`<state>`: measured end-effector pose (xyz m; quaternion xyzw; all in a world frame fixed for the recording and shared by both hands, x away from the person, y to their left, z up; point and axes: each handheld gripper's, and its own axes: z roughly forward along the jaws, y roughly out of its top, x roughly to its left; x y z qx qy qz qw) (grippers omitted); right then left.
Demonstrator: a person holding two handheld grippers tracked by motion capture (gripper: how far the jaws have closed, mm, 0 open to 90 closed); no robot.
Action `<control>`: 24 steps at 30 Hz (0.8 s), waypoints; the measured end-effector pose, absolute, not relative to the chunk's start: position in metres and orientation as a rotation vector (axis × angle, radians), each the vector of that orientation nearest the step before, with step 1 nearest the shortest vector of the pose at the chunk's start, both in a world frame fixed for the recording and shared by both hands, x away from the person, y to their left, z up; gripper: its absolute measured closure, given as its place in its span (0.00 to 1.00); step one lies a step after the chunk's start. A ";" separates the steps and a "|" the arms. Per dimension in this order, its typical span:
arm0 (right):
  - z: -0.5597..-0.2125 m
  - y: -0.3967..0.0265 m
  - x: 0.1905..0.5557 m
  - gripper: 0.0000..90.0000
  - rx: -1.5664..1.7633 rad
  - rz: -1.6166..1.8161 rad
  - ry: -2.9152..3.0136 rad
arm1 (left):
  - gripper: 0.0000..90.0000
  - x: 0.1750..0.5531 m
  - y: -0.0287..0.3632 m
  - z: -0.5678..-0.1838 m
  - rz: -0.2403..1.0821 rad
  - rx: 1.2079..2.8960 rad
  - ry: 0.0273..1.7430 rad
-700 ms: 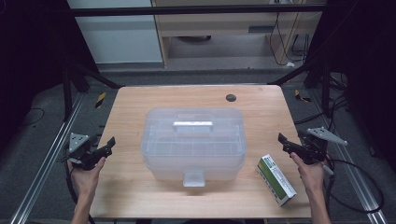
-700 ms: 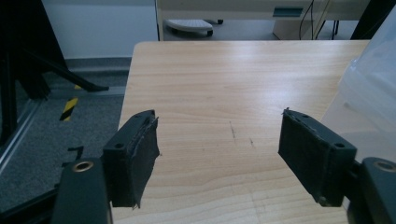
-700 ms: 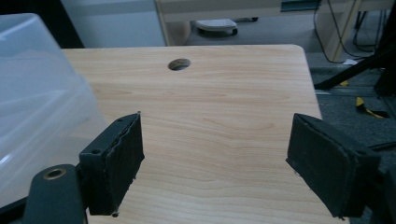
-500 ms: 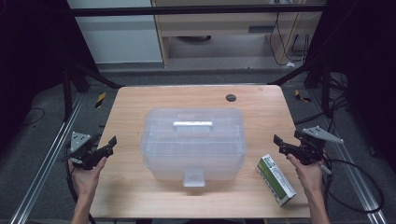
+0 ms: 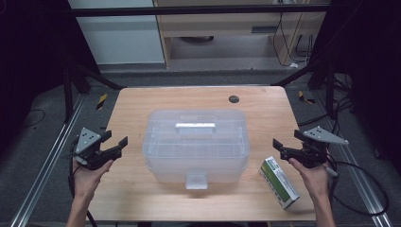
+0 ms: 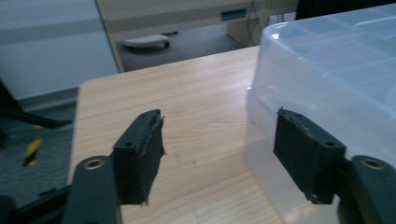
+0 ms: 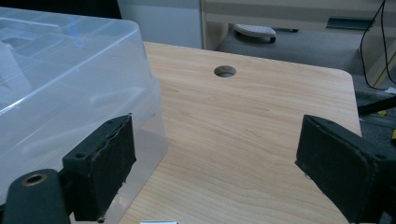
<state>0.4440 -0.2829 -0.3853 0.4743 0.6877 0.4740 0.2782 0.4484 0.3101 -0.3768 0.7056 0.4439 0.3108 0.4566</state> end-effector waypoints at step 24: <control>-0.401 -0.275 0.446 0.22 1.225 1.229 1.959 | 0.20 0.460 0.280 -0.327 0.715 1.939 0.962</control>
